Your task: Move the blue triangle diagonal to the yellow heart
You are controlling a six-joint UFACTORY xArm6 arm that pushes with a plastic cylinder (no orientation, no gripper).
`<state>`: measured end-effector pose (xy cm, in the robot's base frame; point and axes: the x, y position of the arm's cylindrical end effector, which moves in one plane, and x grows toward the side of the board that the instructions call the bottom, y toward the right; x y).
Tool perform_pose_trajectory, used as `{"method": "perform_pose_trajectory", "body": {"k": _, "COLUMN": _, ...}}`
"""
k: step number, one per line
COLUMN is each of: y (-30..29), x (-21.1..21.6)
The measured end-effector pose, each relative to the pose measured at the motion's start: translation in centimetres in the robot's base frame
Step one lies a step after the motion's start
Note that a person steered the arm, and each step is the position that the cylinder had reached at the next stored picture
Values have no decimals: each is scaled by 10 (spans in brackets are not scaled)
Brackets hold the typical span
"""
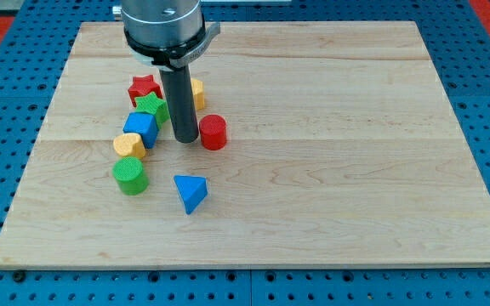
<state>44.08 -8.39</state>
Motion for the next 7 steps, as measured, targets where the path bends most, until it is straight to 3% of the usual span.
{"method": "perform_pose_trajectory", "body": {"k": 3, "y": 28, "x": -37}}
{"method": "perform_pose_trajectory", "body": {"k": 7, "y": 82, "x": -21}}
